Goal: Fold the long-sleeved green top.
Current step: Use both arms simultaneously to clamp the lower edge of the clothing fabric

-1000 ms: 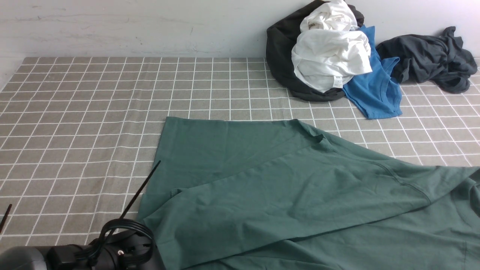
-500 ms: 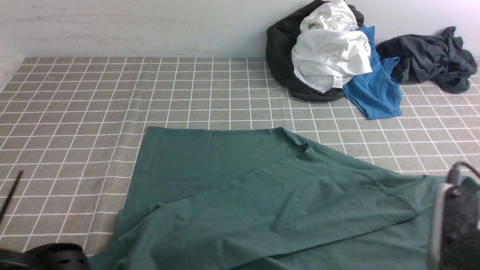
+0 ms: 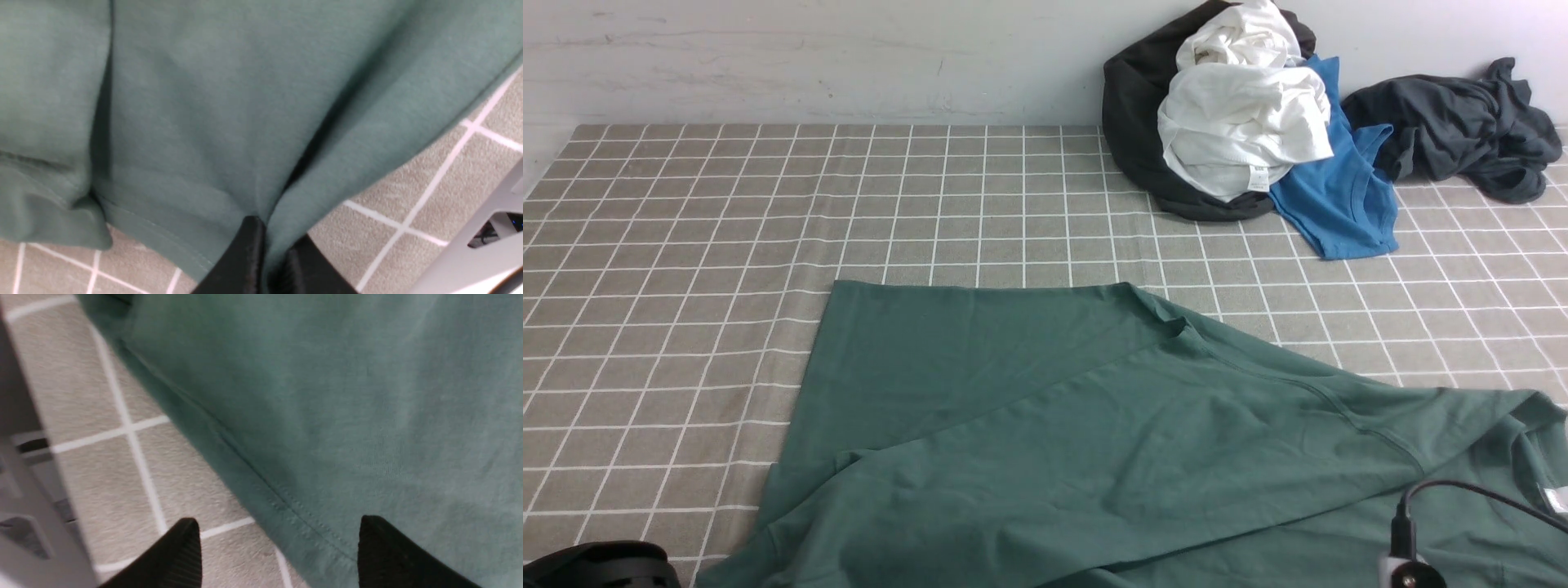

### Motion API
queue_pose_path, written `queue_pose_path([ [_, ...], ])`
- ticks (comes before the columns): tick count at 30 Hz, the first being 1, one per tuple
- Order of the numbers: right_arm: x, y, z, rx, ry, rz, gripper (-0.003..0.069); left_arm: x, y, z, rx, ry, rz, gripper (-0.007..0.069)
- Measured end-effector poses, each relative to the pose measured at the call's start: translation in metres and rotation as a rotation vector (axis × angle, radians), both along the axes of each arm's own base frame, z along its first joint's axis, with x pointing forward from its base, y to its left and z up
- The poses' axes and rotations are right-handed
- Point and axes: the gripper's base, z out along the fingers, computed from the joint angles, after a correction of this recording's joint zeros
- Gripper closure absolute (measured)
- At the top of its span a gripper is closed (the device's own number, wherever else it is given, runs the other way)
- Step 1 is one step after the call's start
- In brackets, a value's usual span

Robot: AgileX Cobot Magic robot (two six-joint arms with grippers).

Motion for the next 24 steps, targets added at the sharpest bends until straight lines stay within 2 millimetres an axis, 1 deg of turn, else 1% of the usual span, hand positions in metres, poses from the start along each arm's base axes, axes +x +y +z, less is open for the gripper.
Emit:
queue_pose_path([
  [4,-0.002,-0.007,-0.012,-0.035,-0.069,0.065,0.0182,0.0,0.0,0.0,0.002,-0.005,-0.006,0.0612],
  [9,0.002,-0.008,-0.012,-0.056,-0.135,0.12,0.02,0.001,0.0,0.0,0.003,-0.012,-0.012,0.0612],
  [13,0.004,-0.007,-0.016,-0.075,-0.123,0.13,0.023,0.001,0.0,0.0,0.003,-0.012,-0.012,0.0612],
  [18,0.012,-0.002,-0.017,-0.099,-0.113,0.142,0.0291,0.001,0.0,0.0,0.003,-0.012,-0.012,0.0612],
  [19,0.012,-0.003,-0.017,-0.099,-0.112,0.14,0.0293,0.001,0.0,0.0,0.003,-0.012,-0.012,0.0612],
  [21,0.014,-0.001,-0.015,-0.107,-0.099,0.122,0.0335,0.001,0.0,0.0,0.003,-0.012,-0.012,0.0612],
  [23,0.016,0.0,-0.014,-0.112,-0.091,0.111,0.0361,0.001,0.0,0.0,0.003,-0.012,-0.012,0.0612],
  [24,0.018,0.001,-0.012,-0.127,-0.087,0.11,0.0405,0.001,0.0,0.0,0.003,-0.012,-0.012,0.0612],
])
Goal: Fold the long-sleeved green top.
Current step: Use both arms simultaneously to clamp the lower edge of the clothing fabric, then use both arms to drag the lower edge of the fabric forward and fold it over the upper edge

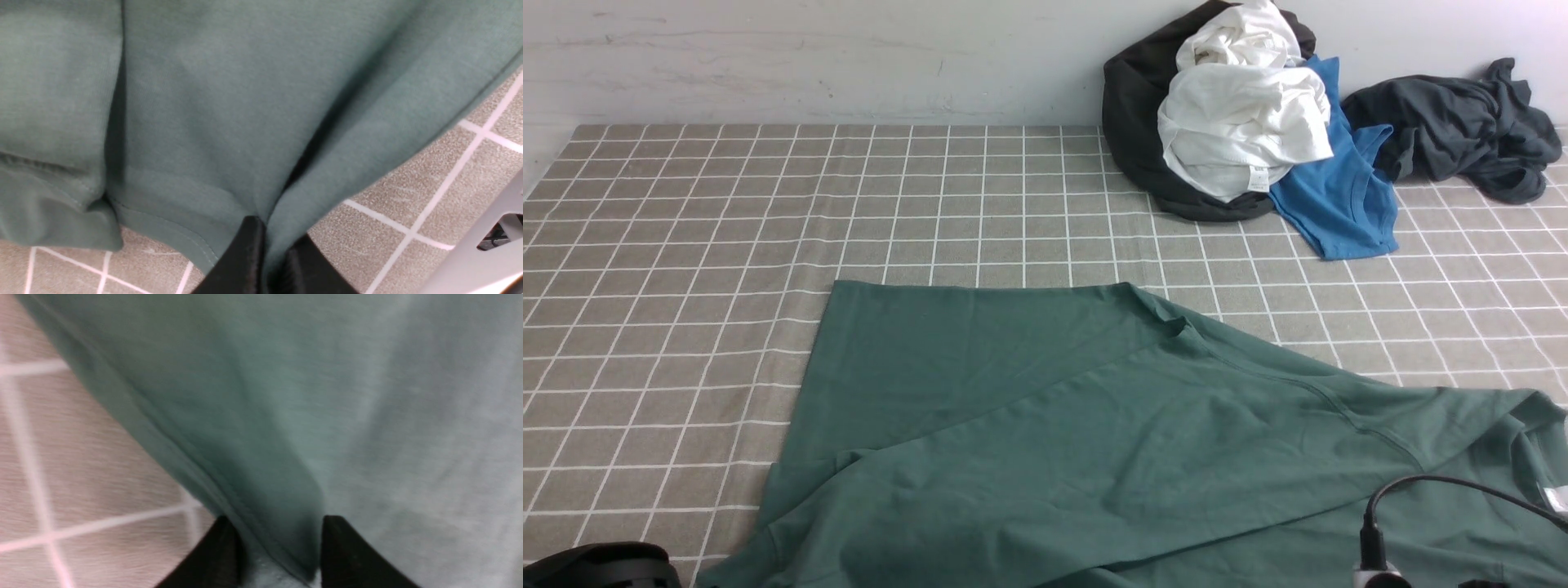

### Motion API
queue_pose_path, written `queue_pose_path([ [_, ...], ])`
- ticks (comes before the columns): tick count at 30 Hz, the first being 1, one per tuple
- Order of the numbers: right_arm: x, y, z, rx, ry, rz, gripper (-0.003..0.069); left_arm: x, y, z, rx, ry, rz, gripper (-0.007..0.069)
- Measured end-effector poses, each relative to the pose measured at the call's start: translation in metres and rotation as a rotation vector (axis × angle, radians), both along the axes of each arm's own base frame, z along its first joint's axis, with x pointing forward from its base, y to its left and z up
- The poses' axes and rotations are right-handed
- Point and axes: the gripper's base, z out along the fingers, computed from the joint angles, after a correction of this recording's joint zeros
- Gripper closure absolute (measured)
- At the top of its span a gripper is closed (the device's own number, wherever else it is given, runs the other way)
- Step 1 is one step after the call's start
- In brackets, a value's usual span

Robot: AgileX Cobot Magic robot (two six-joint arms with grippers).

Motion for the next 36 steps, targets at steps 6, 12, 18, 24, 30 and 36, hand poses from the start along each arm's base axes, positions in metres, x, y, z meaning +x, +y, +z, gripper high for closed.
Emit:
queue_pose_path([
  [6,0.006,0.004,0.01,-0.006,0.003,-0.018,0.0568,0.0,0.0,0.0,0.002,0.001,0.0,0.0612],
  [12,0.019,0.012,0.034,-0.031,0.0,-0.038,0.0644,0.008,0.0,0.013,0.036,-0.011,0.027,0.0612],
  [18,0.065,0.011,0.083,0.004,-0.08,-0.164,0.0645,0.055,0.009,0.055,0.02,-0.154,0.123,0.0603],
  [24,0.151,-0.003,0.116,0.179,-0.04,-0.368,0.0645,0.142,0.03,0.094,-0.061,-0.27,0.196,0.0601],
  [30,0.228,-0.006,0.11,0.268,0.047,-0.41,0.0645,0.225,0.039,0.092,-0.084,-0.256,0.247,0.0601],
  [36,0.278,-0.005,0.086,0.268,0.069,-0.441,0.0645,0.291,0.035,0.066,-0.075,-0.253,0.268,0.0601],
])
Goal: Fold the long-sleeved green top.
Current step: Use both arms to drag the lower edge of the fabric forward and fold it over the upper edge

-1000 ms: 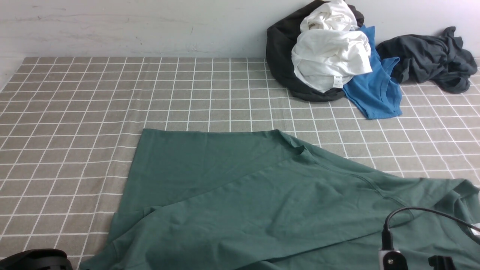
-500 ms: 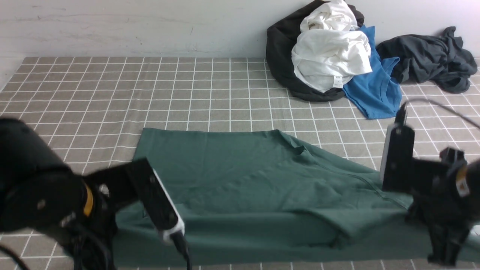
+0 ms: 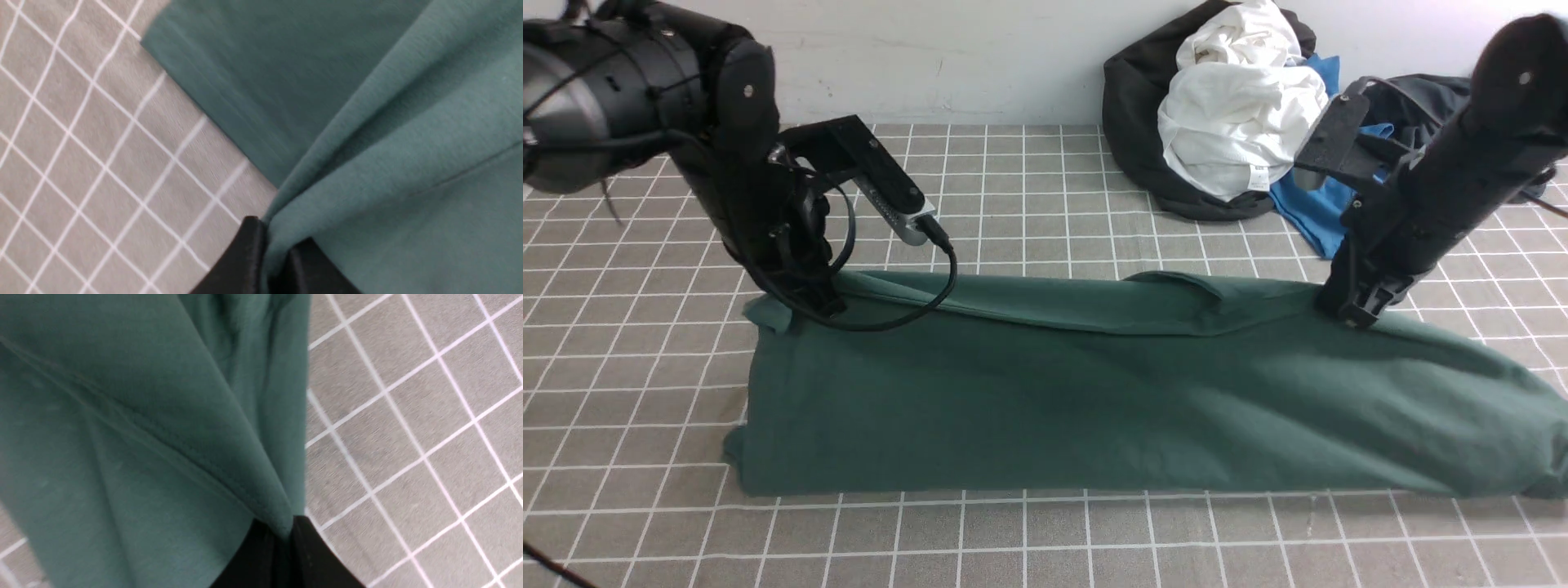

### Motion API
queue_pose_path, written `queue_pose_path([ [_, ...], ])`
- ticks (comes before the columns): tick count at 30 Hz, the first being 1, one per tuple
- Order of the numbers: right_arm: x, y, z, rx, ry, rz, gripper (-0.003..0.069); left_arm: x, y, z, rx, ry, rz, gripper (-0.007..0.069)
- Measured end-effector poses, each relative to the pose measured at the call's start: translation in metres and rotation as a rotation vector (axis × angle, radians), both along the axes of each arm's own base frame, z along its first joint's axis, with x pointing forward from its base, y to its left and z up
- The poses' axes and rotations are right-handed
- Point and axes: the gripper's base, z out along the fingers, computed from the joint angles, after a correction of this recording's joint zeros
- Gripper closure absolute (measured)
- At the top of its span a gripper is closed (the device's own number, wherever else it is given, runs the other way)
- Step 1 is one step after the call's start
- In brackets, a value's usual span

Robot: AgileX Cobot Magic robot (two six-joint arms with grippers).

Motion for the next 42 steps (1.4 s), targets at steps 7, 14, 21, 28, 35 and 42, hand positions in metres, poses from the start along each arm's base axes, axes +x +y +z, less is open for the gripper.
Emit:
queue_pose_path([
  [7,0.025,0.002,-0.041,-0.002,0.022,-0.079,0.0631,0.04,-0.005,-0.042,0.007,0.014,0.005,0.0581],
  [14,0.04,-0.005,-0.05,0.047,-0.053,-0.24,0.0478,0.053,-0.004,-0.059,0.025,-0.03,0.063,0.0459],
  [21,0.042,0.006,-0.031,0.144,0.002,-0.398,0.0265,0.059,0.001,-0.053,-0.006,-0.087,0.29,0.026],
  [28,0.017,0.082,-0.042,0.176,0.131,-0.232,0.0276,0.056,0.002,-0.038,-0.023,-0.037,0.415,0.0271],
  [35,0.026,0.115,-0.073,0.175,0.002,-0.223,0.0312,0.048,0.002,-0.03,-0.03,0.022,0.433,0.042],
  [42,0.061,0.091,-0.064,0.342,-0.216,-0.525,0.0321,0.044,-0.003,-0.032,-0.06,0.079,0.393,0.0604],
])
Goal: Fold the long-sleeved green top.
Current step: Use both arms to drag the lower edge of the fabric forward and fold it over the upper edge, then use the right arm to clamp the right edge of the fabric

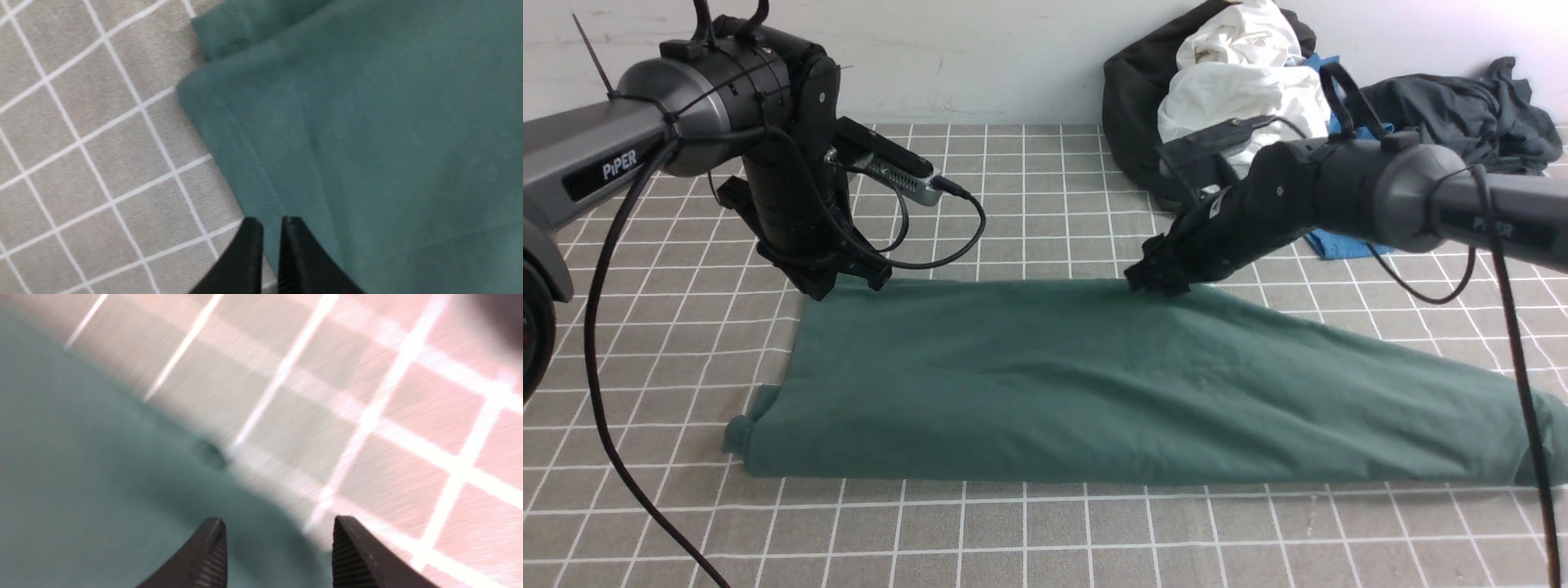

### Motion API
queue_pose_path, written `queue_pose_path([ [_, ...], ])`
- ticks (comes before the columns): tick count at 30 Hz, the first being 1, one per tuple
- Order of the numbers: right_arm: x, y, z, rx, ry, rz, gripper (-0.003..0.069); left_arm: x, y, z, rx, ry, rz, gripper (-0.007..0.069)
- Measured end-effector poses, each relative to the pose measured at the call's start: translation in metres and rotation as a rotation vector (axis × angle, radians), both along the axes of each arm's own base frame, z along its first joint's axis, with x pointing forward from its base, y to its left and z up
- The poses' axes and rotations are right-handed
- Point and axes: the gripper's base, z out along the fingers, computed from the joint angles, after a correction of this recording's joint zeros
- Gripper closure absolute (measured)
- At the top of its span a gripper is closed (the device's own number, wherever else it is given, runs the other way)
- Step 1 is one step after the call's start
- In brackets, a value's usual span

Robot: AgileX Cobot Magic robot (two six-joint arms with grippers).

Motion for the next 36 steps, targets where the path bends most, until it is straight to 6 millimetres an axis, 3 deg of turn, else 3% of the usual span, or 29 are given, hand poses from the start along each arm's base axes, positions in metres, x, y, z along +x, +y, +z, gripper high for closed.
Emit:
queue_pose_path([
  [6,0.006,-0.025,0.027,-0.012,0.102,-0.07,0.0323,-0.003,-0.001,0.0,-0.014,0.025,0.006,0.0632],
  [7,0.003,-0.03,0.042,-0.044,0.128,-0.055,0.0323,-0.006,-0.003,0.002,-0.013,0.046,0.006,0.0632],
  [11,-0.021,-0.048,0.077,-0.132,0.214,-0.025,0.0323,-0.021,-0.011,0.012,-0.021,0.085,-0.011,0.0632],
  [14,-0.049,-0.072,0.096,-0.163,0.271,-0.05,0.0323,-0.05,-0.025,0.026,-0.034,0.089,-0.057,0.0632],
  [15,-0.069,-0.092,0.101,-0.167,0.293,-0.084,0.0323,-0.069,-0.029,0.029,-0.043,0.087,-0.082,0.0632],
  [16,-0.069,-0.092,0.101,-0.166,0.292,-0.084,0.0323,-0.072,-0.029,0.029,-0.042,0.09,-0.084,0.0632],
  [17,-0.089,-0.111,0.102,-0.162,0.306,-0.124,0.0323,-0.085,-0.03,0.026,-0.048,0.089,-0.096,0.0632],
  [19,-0.107,-0.127,0.1,-0.15,0.309,-0.169,0.0323,-0.093,-0.028,0.021,-0.052,0.085,-0.099,0.0632],
  [20,-0.123,-0.143,0.096,-0.134,0.306,-0.222,0.0323,-0.1,-0.024,0.009,-0.05,0.089,-0.097,0.0631],
  [23,-0.147,-0.177,0.078,-0.095,0.292,-0.35,0.0323,-0.105,-0.016,-0.017,-0.049,0.102,-0.082,0.0631],
  [28,-0.147,-0.216,0.049,-0.032,0.302,-0.516,0.0267,-0.097,-0.009,-0.044,-0.047,0.11,-0.063,0.0631],
  [29,-0.147,-0.217,0.048,-0.03,0.302,-0.521,0.0258,-0.096,-0.008,-0.046,-0.046,0.113,-0.06,0.0631],
  [33,-0.141,-0.243,0.013,0.008,0.405,-0.637,0.0144,-0.09,0.0,-0.062,-0.042,0.139,-0.034,0.0631],
  [36,-0.139,-0.249,-0.006,0.019,0.459,-0.672,0.0097,-0.088,0.003,-0.064,-0.05,0.139,-0.019,0.0631],
])
